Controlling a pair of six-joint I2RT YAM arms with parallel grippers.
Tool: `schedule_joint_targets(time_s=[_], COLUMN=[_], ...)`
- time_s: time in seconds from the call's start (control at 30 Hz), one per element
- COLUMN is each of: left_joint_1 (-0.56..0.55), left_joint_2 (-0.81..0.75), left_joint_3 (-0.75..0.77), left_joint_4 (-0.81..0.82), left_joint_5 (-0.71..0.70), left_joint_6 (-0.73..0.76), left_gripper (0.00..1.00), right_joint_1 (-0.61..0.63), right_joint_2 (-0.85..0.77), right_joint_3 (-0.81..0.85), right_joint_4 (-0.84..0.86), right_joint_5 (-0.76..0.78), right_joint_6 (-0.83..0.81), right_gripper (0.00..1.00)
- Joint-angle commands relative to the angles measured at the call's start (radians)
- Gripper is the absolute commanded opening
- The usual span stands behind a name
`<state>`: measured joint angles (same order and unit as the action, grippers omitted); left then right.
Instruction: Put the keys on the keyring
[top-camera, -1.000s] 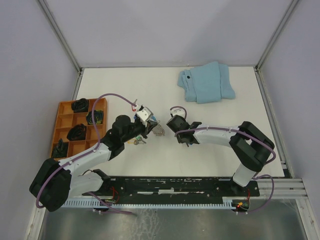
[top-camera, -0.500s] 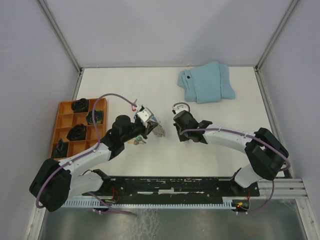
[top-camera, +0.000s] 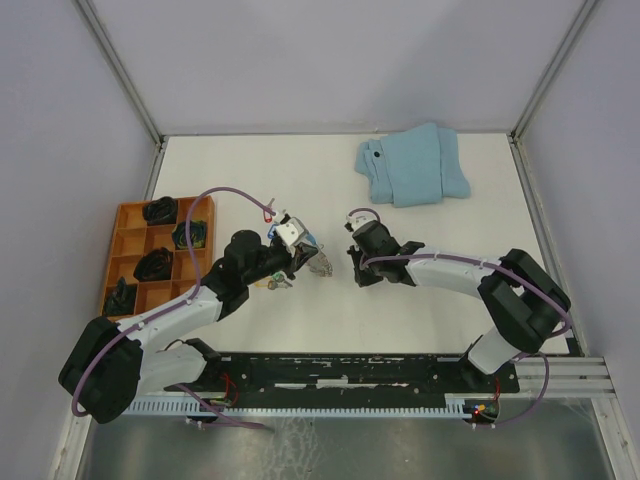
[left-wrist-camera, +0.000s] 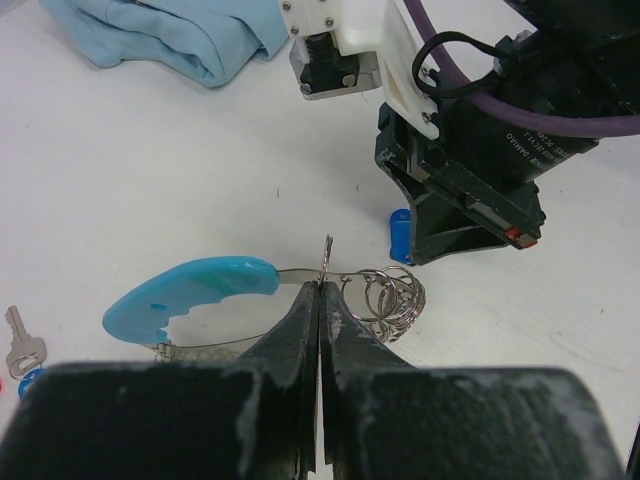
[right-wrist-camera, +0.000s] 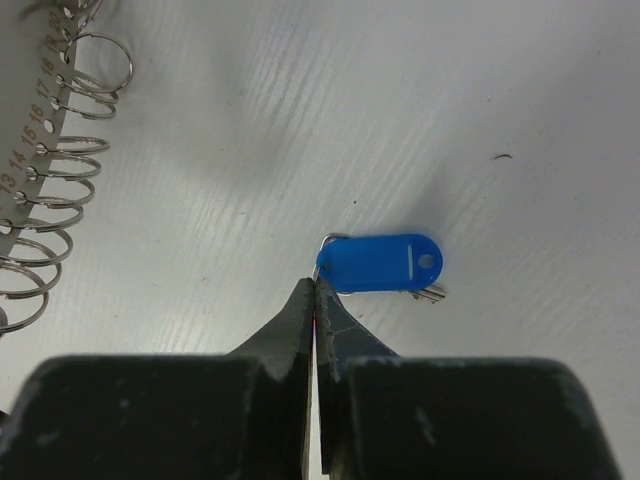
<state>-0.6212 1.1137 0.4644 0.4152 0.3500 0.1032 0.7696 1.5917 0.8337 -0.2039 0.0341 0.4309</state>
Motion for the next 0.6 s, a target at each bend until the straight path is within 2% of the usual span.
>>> schedule_joint_targets(time_s=[0.0, 0.23, 0.37, 0.57], left_joint_1=[0.002, 0.001, 0.001, 0.001], left_joint_2=[-0.027, -0.027, -0.028, -0.022], left_joint_3=[0.009, 0.009, 0.007, 0.010], left_joint_4=[0.071, 0.076, 0.077, 0.080], left_joint_5=[0.029, 0.030, 0.029, 0.030], left_joint_6=[0.036, 0.036, 0.035, 0.033], left_gripper=[0.03, 0.03, 0.03, 0.03], right_joint_1=[-0.009, -0.007, -0.004, 0.007], right_joint_2=[-0.008, -0.052, -0.076, -0.101], right_joint_3=[-0.001, 0.014, 0.004, -0.041], right_joint_4=[0.029, -0.022, -0.016, 0.038], right_joint_5=[0.011, 0.056, 0.041, 0.070], right_joint_6=[-0.005, -0.028, -0.016, -0.014], right_gripper=[0.06, 0.20, 0.32, 0.38])
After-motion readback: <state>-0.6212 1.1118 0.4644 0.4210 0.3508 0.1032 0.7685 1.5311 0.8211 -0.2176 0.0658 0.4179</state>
